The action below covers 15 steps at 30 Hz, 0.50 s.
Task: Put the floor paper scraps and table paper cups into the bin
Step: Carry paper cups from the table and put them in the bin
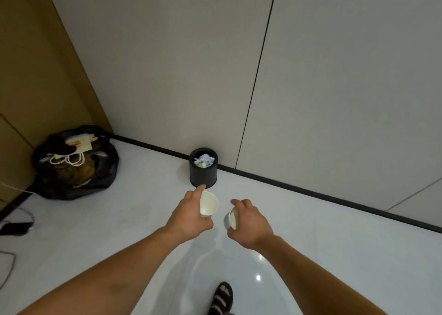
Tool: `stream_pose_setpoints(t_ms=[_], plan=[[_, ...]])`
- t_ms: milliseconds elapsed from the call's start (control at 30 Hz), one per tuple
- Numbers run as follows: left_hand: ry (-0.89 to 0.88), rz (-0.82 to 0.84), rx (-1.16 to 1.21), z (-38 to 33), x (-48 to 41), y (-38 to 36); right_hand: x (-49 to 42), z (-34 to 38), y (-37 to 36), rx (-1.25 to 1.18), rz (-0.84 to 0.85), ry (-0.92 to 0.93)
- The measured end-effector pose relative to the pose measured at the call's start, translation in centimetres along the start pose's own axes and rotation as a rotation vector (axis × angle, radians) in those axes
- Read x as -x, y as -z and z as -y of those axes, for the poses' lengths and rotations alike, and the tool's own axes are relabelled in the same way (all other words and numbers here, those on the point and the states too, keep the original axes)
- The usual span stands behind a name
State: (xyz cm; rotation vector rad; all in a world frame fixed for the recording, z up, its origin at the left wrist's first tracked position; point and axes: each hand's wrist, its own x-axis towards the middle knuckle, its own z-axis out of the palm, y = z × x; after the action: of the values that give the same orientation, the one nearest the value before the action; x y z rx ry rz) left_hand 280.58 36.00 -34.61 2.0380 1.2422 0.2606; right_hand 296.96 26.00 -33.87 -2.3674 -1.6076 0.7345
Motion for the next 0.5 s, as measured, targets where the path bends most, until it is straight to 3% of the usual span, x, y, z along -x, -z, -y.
stream_pose_setpoints(t_ms=[233, 500], plan=[[0.066, -0.092, -0.032, 2.6, -10.6, 5.8, -14.3, 4.1, 2.7, 0.016, 0.044, 0.105], [0.092, 0.017, -0.015, 7.3, -23.3, 8.9, -27.9, 6.5, 2.5, 0.011, 0.077, 0.03]])
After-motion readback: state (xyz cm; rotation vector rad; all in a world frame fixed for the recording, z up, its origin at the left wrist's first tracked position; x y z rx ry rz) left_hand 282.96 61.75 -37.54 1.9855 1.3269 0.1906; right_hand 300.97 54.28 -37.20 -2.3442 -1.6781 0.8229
